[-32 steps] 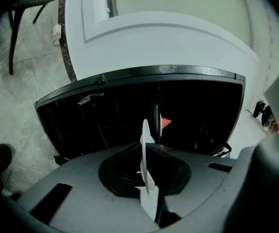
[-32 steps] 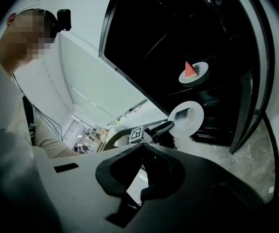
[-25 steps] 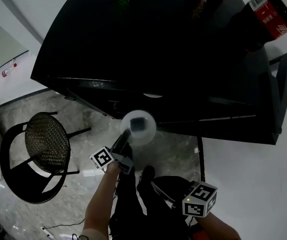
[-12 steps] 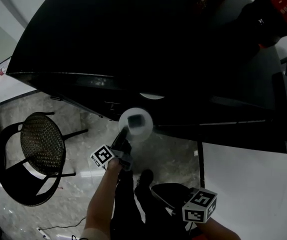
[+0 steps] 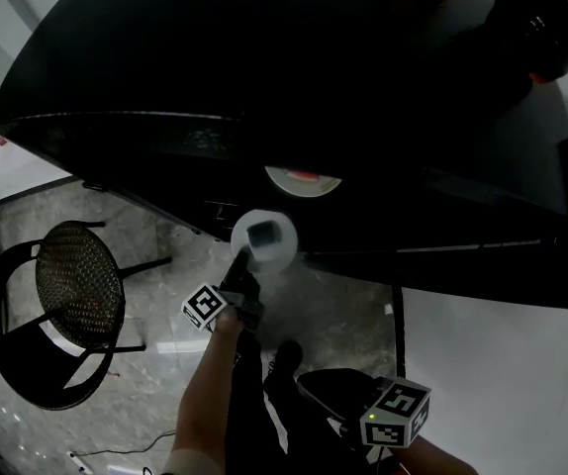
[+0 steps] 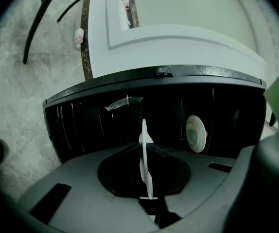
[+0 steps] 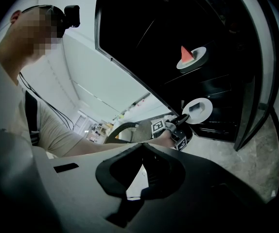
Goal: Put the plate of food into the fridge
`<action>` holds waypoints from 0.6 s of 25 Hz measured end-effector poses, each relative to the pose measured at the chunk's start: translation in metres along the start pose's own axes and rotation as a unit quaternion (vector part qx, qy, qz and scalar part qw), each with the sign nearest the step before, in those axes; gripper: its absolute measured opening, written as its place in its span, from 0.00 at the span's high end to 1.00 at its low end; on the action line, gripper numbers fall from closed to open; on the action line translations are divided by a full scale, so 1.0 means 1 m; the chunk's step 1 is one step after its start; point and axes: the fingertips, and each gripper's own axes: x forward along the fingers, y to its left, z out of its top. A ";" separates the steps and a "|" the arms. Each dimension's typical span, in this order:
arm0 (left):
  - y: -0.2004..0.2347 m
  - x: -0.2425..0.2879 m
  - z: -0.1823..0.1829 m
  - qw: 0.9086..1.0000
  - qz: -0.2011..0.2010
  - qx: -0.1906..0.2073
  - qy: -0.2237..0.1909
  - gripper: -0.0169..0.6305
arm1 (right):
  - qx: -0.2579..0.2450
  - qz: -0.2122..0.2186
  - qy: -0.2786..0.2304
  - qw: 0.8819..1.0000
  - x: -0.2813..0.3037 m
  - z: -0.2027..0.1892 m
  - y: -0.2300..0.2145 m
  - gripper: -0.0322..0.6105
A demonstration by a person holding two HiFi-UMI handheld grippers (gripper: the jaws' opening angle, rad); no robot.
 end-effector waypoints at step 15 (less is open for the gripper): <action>0.015 0.023 0.005 0.999 0.008 -0.011 -0.046 0.95 | 0.006 0.008 -0.004 1.000 0.002 -0.005 -0.003 0.92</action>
